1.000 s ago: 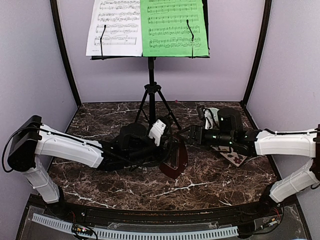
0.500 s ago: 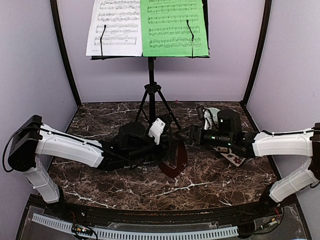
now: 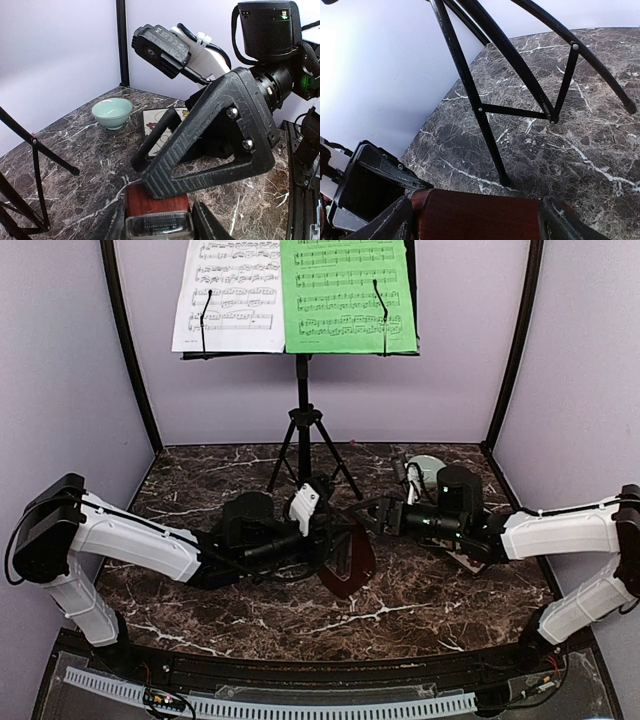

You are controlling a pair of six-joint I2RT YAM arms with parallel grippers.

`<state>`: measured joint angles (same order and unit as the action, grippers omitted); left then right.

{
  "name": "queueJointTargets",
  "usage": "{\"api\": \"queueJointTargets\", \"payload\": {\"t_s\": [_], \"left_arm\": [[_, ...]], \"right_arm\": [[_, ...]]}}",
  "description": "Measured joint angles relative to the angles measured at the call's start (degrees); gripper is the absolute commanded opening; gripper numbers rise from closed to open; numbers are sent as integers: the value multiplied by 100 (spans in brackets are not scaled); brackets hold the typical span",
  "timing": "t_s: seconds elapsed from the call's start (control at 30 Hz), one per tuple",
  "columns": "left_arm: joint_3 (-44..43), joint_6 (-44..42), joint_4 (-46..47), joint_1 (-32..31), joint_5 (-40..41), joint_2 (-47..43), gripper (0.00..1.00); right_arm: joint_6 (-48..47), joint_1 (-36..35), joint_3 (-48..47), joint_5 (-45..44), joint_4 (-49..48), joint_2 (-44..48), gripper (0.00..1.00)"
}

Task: Set up the instrument practice props

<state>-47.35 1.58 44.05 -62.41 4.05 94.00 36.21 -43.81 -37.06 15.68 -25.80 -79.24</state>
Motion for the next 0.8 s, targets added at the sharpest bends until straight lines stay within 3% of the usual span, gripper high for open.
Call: {"api": "queueJointTargets", "payload": {"t_s": [0.37,0.8], "left_arm": [[365,-55,693,101,-391,0,6],[855,68,1604,216,-793,-33,6]], "right_arm": [[-44,11,219,177,-590,-66,84],[-127,181,339,11,-619,-15,83]]}}
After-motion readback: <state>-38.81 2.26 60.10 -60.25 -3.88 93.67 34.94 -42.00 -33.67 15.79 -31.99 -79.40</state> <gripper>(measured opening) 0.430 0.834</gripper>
